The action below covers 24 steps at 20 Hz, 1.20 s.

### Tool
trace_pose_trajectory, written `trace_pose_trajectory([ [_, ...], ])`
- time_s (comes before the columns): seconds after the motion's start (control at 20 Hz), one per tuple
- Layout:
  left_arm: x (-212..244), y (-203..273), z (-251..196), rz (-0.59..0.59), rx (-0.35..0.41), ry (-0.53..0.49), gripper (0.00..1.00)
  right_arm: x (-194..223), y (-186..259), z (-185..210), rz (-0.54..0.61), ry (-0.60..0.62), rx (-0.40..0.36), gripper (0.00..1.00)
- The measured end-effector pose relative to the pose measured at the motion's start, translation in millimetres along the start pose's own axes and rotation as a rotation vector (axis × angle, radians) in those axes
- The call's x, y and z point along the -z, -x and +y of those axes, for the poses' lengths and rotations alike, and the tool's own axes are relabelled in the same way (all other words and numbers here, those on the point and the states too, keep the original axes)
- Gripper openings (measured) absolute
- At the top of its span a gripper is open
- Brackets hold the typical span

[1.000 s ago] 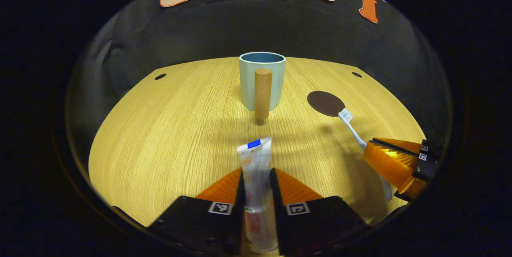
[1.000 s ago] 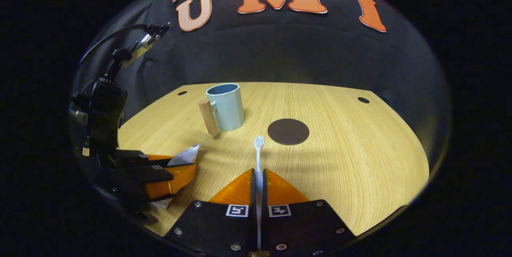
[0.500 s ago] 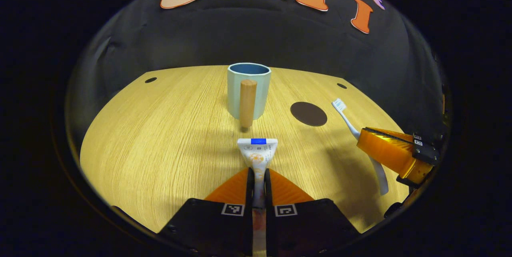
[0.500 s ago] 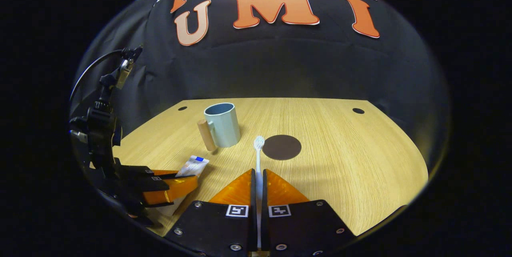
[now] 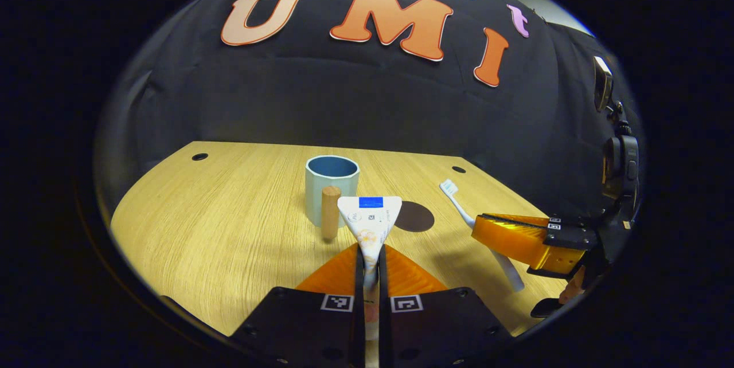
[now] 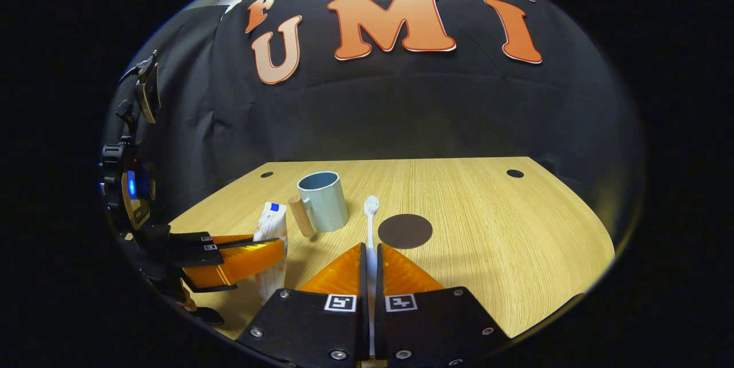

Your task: Put the toothbrush and toothpaste on the desktop into the cup, then pick up the cup and place it on the coaster on the desktop.

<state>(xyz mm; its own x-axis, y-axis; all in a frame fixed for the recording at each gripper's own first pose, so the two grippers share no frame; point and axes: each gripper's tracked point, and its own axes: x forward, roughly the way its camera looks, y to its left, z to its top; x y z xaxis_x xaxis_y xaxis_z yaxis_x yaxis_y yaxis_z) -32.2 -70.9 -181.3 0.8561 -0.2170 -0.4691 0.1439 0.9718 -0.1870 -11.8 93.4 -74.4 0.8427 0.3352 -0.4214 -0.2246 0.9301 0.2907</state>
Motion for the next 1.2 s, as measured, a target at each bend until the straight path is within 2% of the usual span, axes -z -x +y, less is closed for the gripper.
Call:
trace_pose_trajectory([
  [0.35, -25.1, 3.2, -8.1, -0.090, 0.047, -0.015, 0.08, -19.4, 3.0, -1.6, -0.058, -0.013, -0.004, 0.04],
  [0.75, -80.2, 6.9, -16.7, -0.201, 0.085, -0.023, 0.06, -39.0, 5.1, -3.9, -0.103, -0.019, -0.006, 0.04],
  [1.2, -165.8, -3.9, 16.4, -0.345, 0.038, 0.019, 0.06, -67.0, -2.4, -8.3, -0.148, -0.002, 0.006, 0.04],
])
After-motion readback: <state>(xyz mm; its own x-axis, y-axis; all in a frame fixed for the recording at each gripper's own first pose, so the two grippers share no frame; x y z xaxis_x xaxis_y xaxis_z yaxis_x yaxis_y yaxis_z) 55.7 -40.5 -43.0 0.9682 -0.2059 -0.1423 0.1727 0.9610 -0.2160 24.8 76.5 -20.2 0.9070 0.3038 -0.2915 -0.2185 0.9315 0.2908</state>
